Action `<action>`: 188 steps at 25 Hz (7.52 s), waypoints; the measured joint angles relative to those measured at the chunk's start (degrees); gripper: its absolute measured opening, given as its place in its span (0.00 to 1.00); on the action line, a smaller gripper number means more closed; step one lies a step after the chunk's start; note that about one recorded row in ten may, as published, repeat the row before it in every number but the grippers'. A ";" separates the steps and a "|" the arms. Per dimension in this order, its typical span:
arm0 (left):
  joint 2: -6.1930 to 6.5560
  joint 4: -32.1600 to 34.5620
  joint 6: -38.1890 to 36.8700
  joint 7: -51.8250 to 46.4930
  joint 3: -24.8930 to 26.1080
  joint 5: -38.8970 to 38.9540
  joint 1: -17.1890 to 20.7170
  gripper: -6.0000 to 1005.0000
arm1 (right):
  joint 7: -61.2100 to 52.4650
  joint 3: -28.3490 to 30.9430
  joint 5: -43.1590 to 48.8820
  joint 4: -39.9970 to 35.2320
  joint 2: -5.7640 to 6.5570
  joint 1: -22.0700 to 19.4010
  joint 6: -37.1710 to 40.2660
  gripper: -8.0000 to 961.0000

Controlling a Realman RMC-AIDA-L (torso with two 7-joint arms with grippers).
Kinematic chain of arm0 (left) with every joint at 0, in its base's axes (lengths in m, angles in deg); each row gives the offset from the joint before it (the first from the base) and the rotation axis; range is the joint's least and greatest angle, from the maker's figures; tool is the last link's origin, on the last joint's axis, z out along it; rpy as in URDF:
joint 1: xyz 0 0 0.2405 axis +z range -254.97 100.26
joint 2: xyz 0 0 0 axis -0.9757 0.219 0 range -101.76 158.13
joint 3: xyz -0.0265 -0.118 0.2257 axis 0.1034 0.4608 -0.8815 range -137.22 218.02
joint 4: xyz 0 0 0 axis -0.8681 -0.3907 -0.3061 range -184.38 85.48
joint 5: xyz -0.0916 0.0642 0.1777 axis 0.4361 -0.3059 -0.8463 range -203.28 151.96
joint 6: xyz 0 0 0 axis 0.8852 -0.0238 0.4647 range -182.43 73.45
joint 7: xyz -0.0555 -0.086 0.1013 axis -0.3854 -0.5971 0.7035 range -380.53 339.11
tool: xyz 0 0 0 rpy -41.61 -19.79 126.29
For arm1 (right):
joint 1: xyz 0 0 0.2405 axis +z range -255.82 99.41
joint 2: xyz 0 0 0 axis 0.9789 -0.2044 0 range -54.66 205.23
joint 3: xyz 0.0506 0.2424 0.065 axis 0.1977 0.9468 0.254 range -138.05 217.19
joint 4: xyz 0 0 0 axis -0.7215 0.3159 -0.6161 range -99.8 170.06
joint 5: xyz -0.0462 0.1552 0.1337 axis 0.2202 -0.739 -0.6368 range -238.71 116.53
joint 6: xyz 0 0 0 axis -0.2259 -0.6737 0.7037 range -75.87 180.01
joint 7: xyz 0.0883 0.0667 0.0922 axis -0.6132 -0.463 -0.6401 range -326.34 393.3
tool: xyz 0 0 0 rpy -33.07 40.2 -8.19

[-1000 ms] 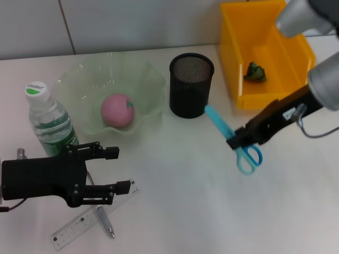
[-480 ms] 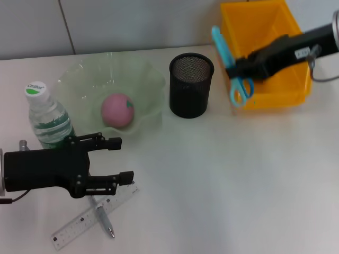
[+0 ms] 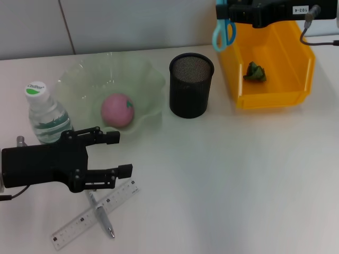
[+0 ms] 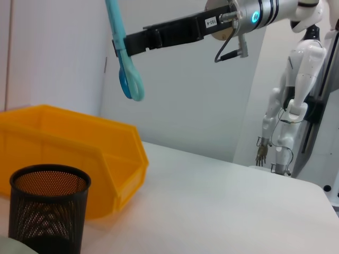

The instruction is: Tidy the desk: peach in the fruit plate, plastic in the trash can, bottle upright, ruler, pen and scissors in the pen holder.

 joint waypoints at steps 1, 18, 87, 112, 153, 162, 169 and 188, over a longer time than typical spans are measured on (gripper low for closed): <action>-0.02 0.00 0.00 0.00 0.08 0.44 0.02 0.81 | 0.96 0.05 -0.28 0.50 0.05 0.17 -0.09 0.24; -0.13 -0.79 0.79 0.70 0.58 1.94 -0.22 0.81 | 24.34 -0.72 1.22 0.21 -0.59 -1.29 -10.87 0.24; -0.34 -8.20 6.34 16.91 2.07 8.26 2.72 0.78 | 137.43 -62.42 9.58 6.20 -1.20 -17.54 -86.81 0.35; -0.22 -7.73 5.87 17.40 2.07 9.72 2.75 0.77 | 128.86 -70.61 9.21 13.54 -1.23 -13.28 -101.17 0.54; -0.36 -8.19 5.49 16.52 2.07 13.00 3.14 0.76 | -6.65 -51.61 12.11 0.55 0.20 -11.03 -97.93 0.73; 0.01 -7.78 4.09 16.02 2.09 16.57 3.15 0.76 | -27.62 -50.30 10.73 -9.86 0.92 -10.07 -74.82 0.73; 0.10 -7.84 2.52 15.97 2.15 17.15 3.30 0.76 | -27.93 -49.77 3.70 -14.50 -0.50 -11.04 -64.35 0.72; 0.05 -7.85 -0.10 12.45 3.15 17.48 4.00 0.75 | 5.17 -19.11 -30.35 -0.70 -0.33 -15.13 -8.98 0.72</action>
